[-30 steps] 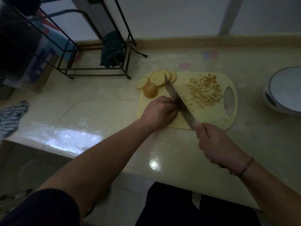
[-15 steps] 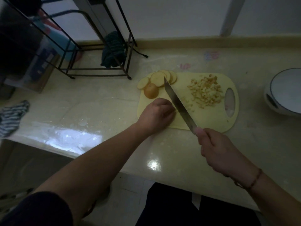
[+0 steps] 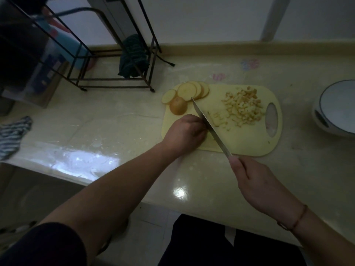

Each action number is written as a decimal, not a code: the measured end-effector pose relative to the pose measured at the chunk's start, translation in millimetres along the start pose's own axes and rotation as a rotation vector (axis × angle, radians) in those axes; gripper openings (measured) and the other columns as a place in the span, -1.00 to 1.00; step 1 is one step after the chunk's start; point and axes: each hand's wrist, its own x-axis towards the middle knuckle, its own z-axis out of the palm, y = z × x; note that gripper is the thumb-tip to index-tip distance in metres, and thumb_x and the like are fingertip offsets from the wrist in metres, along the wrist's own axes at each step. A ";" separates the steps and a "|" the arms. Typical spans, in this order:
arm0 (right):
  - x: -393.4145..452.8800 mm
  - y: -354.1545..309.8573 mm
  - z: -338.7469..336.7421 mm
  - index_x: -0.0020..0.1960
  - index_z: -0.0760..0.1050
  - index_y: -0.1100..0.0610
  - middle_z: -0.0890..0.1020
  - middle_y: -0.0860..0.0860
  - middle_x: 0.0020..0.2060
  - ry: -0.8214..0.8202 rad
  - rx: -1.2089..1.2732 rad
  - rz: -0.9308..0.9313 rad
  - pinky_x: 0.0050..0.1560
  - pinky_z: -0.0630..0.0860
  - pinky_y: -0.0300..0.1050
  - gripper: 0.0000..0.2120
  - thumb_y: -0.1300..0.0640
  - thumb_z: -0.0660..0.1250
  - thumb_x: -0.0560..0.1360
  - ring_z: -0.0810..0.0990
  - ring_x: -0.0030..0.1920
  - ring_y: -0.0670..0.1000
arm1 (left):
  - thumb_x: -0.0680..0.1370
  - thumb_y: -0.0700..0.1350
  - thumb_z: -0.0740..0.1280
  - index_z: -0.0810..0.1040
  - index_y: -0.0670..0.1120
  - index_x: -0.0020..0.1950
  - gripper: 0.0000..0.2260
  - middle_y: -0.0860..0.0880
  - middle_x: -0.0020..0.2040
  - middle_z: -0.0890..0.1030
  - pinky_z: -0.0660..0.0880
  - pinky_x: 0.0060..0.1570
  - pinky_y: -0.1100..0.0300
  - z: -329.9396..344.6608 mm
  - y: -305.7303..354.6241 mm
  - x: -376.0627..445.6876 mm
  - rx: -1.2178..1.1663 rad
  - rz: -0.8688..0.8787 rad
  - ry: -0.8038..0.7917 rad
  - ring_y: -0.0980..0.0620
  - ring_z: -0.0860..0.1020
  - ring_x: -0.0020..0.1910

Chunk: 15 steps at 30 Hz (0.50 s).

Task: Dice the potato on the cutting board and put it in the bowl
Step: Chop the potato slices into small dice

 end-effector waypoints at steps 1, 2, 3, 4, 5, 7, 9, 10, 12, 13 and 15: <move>-1.1 0.6 1.1 -0.28 0.39 0.10 0.52 -0.01 -0.41 0.001 -0.012 0.009 -0.25 0.30 -0.04 -0.55 -0.17 0.01 0.59 0.49 -0.33 -0.06 | 0.48 -0.08 0.30 0.73 -0.21 -0.08 -0.72 -0.15 -0.10 0.70 0.53 -0.13 0.15 0.1 -0.4 -0.2 0.002 -0.002 -0.003 -0.11 0.65 -0.13; -1.3 0.9 1.9 -0.27 0.39 0.10 0.51 -0.01 -0.41 0.000 -0.017 0.016 -0.26 0.28 -0.05 -0.55 -0.17 0.01 0.59 0.49 -0.32 -0.06 | 0.47 -0.07 0.30 0.74 -0.21 -0.07 -0.71 -0.15 -0.10 0.70 0.55 -0.16 0.15 0.2 -0.7 0.0 0.002 -0.005 -0.007 -0.11 0.65 -0.13; -0.2 0.3 2.2 -0.28 0.38 0.10 0.51 -0.02 -0.41 -0.007 -0.015 0.023 -0.26 0.28 -0.05 -0.56 -0.17 0.01 0.59 0.49 -0.33 -0.04 | 0.47 -0.07 0.29 0.74 -0.21 -0.07 -0.71 -0.15 -0.10 0.70 0.57 -0.18 0.15 0.1 -0.8 0.4 -0.002 -0.009 -0.011 -0.12 0.66 -0.13; 2.7 -1.0 1.9 -0.29 0.37 0.09 0.50 -0.02 -0.41 -0.019 -0.009 0.028 -0.26 0.28 -0.05 -0.56 -0.16 0.01 0.60 0.48 -0.33 -0.03 | 0.47 -0.07 0.29 0.74 -0.21 -0.07 -0.71 -0.15 -0.11 0.70 0.58 -0.19 0.14 0.2 -1.0 0.9 -0.007 -0.010 -0.013 -0.12 0.66 -0.13; 7.3 -3.3 1.1 -0.29 0.36 0.09 0.49 -0.03 -0.41 -0.030 -0.006 0.035 -0.27 0.28 -0.06 -0.57 -0.14 0.01 0.61 0.47 -0.34 -0.03 | 0.47 -0.07 0.29 0.74 -0.21 -0.07 -0.71 -0.14 -0.12 0.70 0.58 -0.19 0.13 0.1 -1.0 1.4 -0.009 -0.008 -0.015 -0.11 0.65 -0.14; 20.0 -8.5 -0.6 -0.29 0.36 0.10 0.50 0.00 -0.40 -0.048 -0.003 0.054 -0.32 0.29 -0.13 -0.56 -0.12 0.00 0.63 0.47 -0.34 -0.04 | 0.48 -0.09 0.30 0.73 -0.22 -0.09 -0.73 -0.14 -0.14 0.69 0.58 -0.21 0.14 -0.8 -0.9 1.6 -0.003 0.010 -0.025 -0.11 0.64 -0.16; 30.5 -12.9 -1.8 -0.28 0.37 0.10 0.52 0.02 -0.36 -0.060 -0.019 0.069 -0.33 0.30 -0.17 -0.55 -0.12 -0.02 0.64 0.47 -0.33 -0.05 | 0.50 -0.09 0.30 0.73 -0.22 -0.09 -0.74 -0.15 -0.14 0.68 0.59 -0.21 0.13 -1.1 -1.0 1.4 0.002 0.023 -0.029 -0.11 0.64 -0.17; 33.6 -14.5 -2.0 -0.27 0.38 0.11 0.52 0.02 -0.35 -0.064 -0.031 0.069 -0.33 0.30 -0.18 -0.54 -0.13 -0.03 0.64 0.47 -0.32 -0.05 | 0.50 -0.10 0.30 0.73 -0.23 -0.09 -0.74 -0.15 -0.13 0.68 0.59 -0.21 0.11 -1.4 -0.9 1.6 0.001 0.022 -0.028 -0.11 0.64 -0.16; 34.8 -15.5 -1.6 -0.24 0.40 0.13 0.54 0.03 -0.33 -0.065 -0.039 0.067 -0.34 0.31 -0.20 -0.53 -0.14 -0.03 0.64 0.48 -0.32 -0.05 | 0.51 -0.10 0.30 0.72 -0.23 -0.09 -0.74 -0.16 -0.13 0.68 0.59 -0.21 0.12 -2.9 -1.4 1.3 0.000 0.037 -0.026 -0.12 0.64 -0.16; 33.8 -14.4 -2.4 -0.23 0.40 0.14 0.54 0.04 -0.33 -0.068 -0.034 0.074 -0.36 0.31 -0.18 -0.52 -0.15 -0.02 0.63 0.48 -0.35 -0.05 | 0.52 -0.10 0.30 0.72 -0.23 -0.09 -0.74 -0.15 -0.12 0.68 0.58 -0.20 0.13 -2.9 -2.2 0.8 0.008 0.052 -0.027 -0.11 0.64 -0.16; 31.2 -9.7 -6.0 -0.24 0.38 0.15 0.52 0.03 -0.38 -0.086 0.051 0.121 -0.43 0.28 -0.18 -0.51 -0.18 -0.01 0.62 0.41 -0.45 -0.06 | 0.53 -0.09 0.31 0.72 -0.20 -0.07 -0.76 -0.14 -0.09 0.68 0.55 -0.16 0.15 -3.3 -3.5 -0.1 0.039 0.070 -0.033 -0.08 0.63 -0.12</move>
